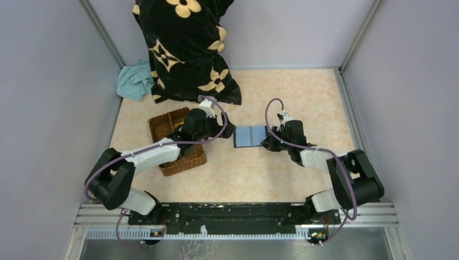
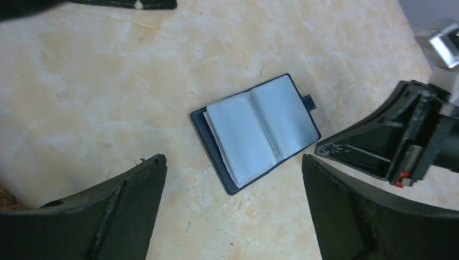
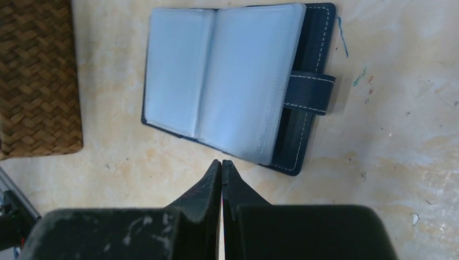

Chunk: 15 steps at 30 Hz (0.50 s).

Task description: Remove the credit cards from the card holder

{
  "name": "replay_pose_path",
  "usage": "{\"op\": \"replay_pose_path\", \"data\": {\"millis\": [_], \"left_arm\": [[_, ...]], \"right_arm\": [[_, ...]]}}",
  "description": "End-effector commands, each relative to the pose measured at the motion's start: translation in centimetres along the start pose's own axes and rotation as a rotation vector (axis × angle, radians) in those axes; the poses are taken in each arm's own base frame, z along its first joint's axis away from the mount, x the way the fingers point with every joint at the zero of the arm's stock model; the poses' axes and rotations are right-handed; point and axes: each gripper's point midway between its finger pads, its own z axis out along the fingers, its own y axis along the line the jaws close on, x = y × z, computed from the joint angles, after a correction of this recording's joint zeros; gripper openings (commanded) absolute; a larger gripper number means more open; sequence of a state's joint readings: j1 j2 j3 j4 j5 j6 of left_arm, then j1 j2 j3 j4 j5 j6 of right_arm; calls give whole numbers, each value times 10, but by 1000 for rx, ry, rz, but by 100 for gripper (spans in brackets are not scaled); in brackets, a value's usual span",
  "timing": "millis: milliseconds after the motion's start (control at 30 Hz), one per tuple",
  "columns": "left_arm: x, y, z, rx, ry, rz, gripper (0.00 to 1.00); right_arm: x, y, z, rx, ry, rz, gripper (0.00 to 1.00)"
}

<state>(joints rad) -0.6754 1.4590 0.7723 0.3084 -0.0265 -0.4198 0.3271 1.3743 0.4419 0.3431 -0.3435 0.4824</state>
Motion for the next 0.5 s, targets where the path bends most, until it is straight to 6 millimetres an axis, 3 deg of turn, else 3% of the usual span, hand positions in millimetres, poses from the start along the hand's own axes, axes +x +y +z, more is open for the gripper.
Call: {"op": "replay_pose_path", "data": {"millis": [0, 267, 467], "left_arm": [[9, -9, 2, 65, 21, -20, 100], [7, -4, 1, 48, 17, -3, 100], [2, -1, -4, 41, 10, -16, 100]], "right_arm": [[-12, 0, 19, 22, 18, 21, 0], [-25, -5, 50, 28, 21, 62, 0], [-47, 14, 40, -30, -45, 36, 0]]}}
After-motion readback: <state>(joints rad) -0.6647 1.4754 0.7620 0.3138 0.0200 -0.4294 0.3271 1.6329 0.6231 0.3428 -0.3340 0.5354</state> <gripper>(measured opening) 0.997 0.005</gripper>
